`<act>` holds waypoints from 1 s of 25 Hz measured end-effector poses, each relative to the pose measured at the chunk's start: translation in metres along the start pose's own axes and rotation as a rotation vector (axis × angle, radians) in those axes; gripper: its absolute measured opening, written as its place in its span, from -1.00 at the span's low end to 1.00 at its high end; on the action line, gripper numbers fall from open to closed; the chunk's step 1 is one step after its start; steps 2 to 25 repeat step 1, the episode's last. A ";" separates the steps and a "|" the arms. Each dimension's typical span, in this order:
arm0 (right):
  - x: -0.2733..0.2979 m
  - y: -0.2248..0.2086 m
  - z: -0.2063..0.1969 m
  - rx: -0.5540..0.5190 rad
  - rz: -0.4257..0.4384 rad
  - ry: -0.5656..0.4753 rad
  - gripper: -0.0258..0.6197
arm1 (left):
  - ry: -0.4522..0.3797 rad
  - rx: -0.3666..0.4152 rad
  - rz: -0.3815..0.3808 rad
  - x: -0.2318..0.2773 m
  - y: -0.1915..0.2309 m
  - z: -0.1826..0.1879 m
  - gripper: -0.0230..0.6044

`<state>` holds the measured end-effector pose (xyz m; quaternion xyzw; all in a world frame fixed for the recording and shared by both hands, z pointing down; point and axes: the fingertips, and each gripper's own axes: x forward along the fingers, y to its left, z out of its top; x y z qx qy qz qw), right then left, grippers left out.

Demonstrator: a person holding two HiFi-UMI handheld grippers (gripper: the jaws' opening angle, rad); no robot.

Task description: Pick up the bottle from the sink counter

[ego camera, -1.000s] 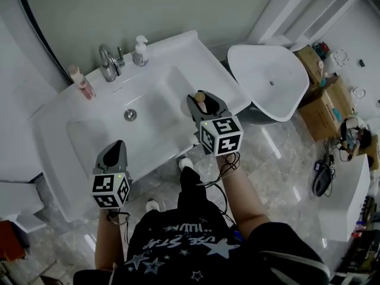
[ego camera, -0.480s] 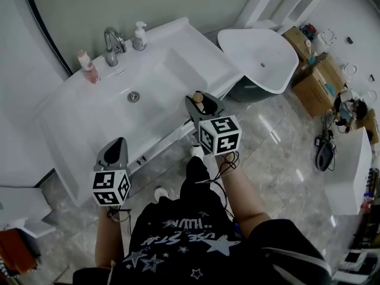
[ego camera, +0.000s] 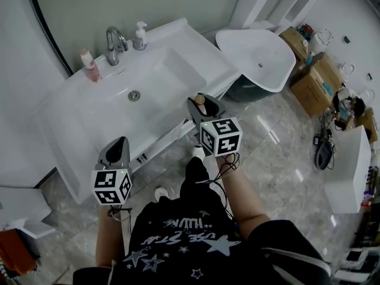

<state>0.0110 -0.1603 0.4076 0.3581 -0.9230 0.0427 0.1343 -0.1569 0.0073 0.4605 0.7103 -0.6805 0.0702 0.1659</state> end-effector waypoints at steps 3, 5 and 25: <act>-0.001 -0.001 0.000 0.001 0.000 0.000 -0.48 | -0.001 0.000 -0.001 0.000 -0.002 0.001 -0.86; -0.001 -0.001 0.000 0.001 0.000 0.000 -0.48 | -0.001 0.000 -0.001 0.000 -0.002 0.001 -0.86; -0.001 -0.001 0.000 0.001 0.000 0.000 -0.48 | -0.001 0.000 -0.001 0.000 -0.002 0.001 -0.86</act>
